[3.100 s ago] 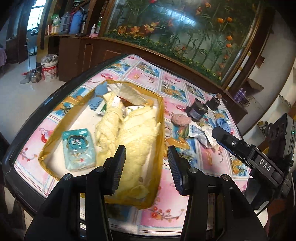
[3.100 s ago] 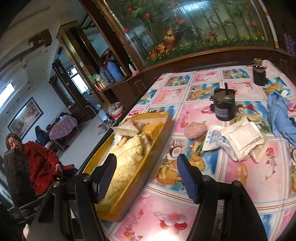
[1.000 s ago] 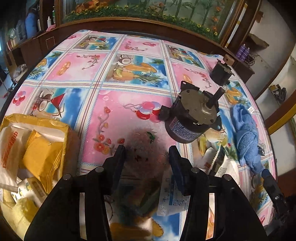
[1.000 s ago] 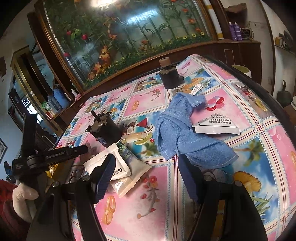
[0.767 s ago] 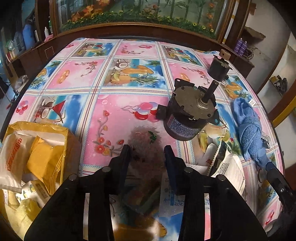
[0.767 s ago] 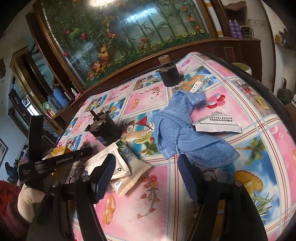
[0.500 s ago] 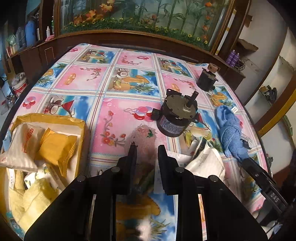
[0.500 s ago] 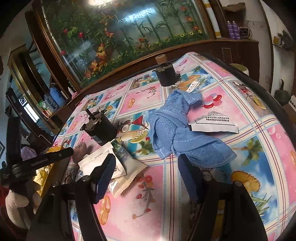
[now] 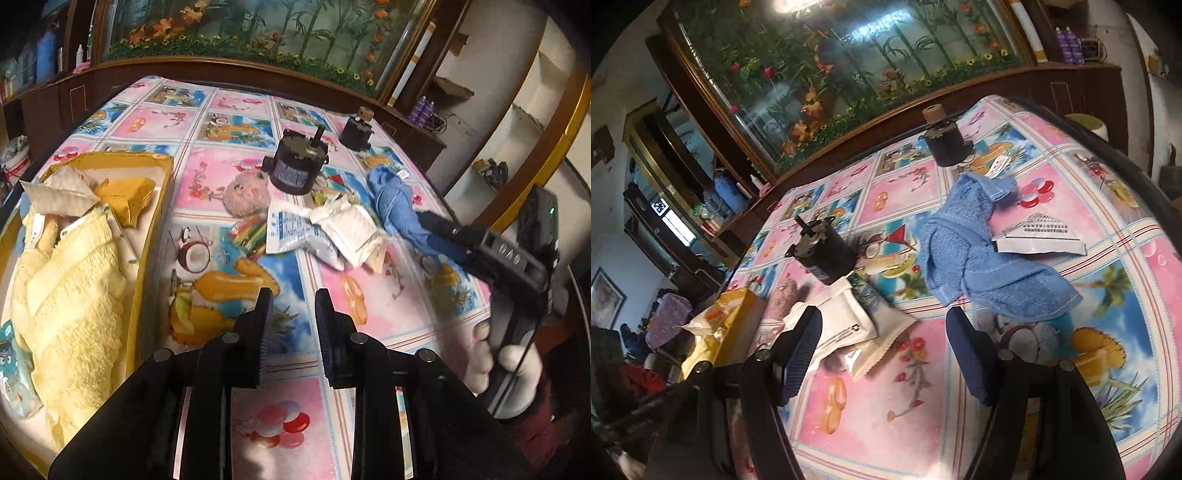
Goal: Organize soft objects
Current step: 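Grasp the pink fluffy ball with the left gripper while the right grasps the white desiccant packet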
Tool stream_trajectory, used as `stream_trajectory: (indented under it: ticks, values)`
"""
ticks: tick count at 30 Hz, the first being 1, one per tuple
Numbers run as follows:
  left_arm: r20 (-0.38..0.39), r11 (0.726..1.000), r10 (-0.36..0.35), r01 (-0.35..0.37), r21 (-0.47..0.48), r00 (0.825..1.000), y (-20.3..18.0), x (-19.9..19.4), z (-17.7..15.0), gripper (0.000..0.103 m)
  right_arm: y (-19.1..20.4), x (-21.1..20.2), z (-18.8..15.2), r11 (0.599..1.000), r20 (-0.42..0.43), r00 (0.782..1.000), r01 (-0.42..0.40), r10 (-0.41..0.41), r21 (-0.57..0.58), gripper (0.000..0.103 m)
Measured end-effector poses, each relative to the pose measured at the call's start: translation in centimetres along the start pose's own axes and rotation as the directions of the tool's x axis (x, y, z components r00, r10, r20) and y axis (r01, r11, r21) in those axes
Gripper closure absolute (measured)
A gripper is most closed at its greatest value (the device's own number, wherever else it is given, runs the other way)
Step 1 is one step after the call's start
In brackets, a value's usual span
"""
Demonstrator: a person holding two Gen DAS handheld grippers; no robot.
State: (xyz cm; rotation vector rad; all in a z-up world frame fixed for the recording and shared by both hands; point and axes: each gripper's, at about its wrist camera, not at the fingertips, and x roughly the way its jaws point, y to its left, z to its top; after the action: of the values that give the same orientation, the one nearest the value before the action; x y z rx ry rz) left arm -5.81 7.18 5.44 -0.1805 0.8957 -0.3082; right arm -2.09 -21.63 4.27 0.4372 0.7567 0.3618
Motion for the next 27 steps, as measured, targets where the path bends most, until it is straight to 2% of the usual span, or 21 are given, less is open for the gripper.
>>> stream_trajectory:
  ticks: [2,7,11,15,18,20,22,23,24,25,27]
  values:
    - [-0.009,1.000,0.010,-0.010,0.004,1.000,0.0,0.6,-0.7,0.081,0.7,0.1,0.3,1.000,-0.036,0.999,-0.014,0.013,-0.024,0.033]
    - [-0.007,0.995,-0.038,0.037,-0.095,0.999,1.9,0.9,-0.1,0.080,3.1,1.8,0.8,0.995,-0.141,0.990,-0.039,0.026,-0.092,0.033]
    - [0.016,0.991,-0.019,0.021,-0.129,1.000,3.0,1.8,3.2,0.074,3.9,3.4,1.0,0.995,-0.161,0.987,-0.041,0.026,-0.092,0.033]
    - [0.022,0.986,-0.016,0.019,-0.166,1.000,3.9,4.1,6.8,0.073,3.0,3.6,0.5,0.998,-0.167,0.985,-0.042,0.032,-0.056,0.033]
    - [0.014,0.988,0.051,-0.048,-0.150,0.999,4.1,6.2,8.8,0.059,2.3,2.6,0.0,0.998,-0.158,0.987,-0.033,0.024,-0.057,0.033]
    - [0.003,0.986,0.095,-0.094,-0.137,0.995,4.4,7.6,9.4,0.055,1.6,1.0,0.1,0.998,-0.124,0.992,-0.031,0.024,-0.050,0.033]
    - [-0.040,0.985,0.114,-0.118,-0.125,0.993,4.5,9.3,9.7,0.051,0.4,-0.7,0.7,0.999,-0.078,0.997,-0.030,0.028,-0.022,0.033]
    - [-0.047,0.983,0.156,-0.160,-0.095,0.987,4.2,9.9,9.8,0.049,-0.3,-1.5,1.2,1.000,-0.055,0.998,-0.016,0.015,-0.013,0.033]
    - [-0.052,0.979,0.194,-0.196,-0.049,0.980,3.6,10.4,9.7,0.040,-0.9,-2.2,1.7,1.000,-0.034,0.999,0.005,-0.005,-0.008,0.033]
    - [-0.068,0.977,0.210,-0.211,-0.020,0.975,3.2,10.9,9.5,0.038,-1.6,-2.7,2.4,1.000,-0.019,0.999,0.027,-0.027,-0.003,0.033]
    - [-0.089,0.959,0.280,-0.275,0.069,0.956,2.1,11.7,9.1,0.038,-2.9,-3.2,3.4,0.998,-0.010,0.998,0.064,-0.064,0.016,0.033]
